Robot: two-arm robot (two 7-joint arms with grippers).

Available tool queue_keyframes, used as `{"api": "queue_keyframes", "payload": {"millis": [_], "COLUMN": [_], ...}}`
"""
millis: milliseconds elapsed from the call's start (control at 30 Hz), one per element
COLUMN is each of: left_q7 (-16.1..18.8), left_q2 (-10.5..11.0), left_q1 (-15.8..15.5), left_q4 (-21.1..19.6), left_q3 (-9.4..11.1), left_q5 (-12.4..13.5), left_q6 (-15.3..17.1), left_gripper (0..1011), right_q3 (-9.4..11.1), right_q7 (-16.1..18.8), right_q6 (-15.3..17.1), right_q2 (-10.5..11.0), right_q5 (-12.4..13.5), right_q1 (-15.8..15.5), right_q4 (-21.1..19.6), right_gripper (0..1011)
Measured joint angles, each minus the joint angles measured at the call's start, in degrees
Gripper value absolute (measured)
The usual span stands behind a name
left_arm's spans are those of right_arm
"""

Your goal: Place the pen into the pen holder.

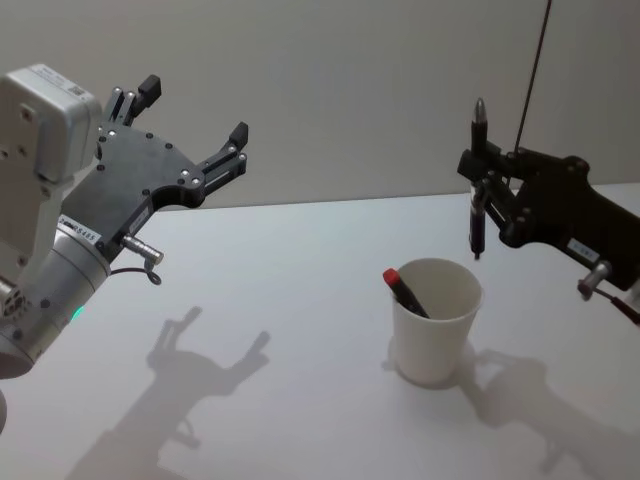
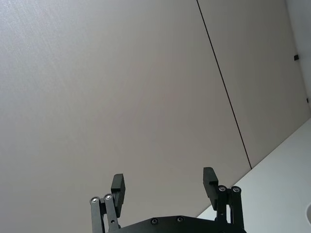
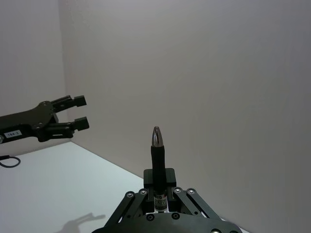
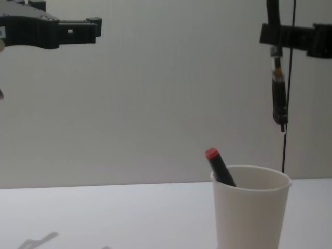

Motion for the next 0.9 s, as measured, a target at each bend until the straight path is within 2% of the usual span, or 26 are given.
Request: {"api": "queue_keyframes", "payload": {"millis": [233,900], "left_q7": [0.04,0.03], "left_q2": [0.04,0.07], "left_q1": [-0.03,-0.05], "left_q4": [-0.04,-0.05], "left_q3": [-0.05,-0.06], "left_q5": [0.0,-0.01], "left_q6": [0.07,0.17], "left_gripper": [1001,1001], "right_q3": [-0.55,-3.01], "right_q7": [0.38,4.57], "right_q6": [-0.24,-0.35], "right_q2": [-1.38,-4.68], "right_q5": [-2.28,-5.43], "right_q1": [1.26,2.86], "right_q4": [2.6,7.9], "right_gripper": [130,130]}}
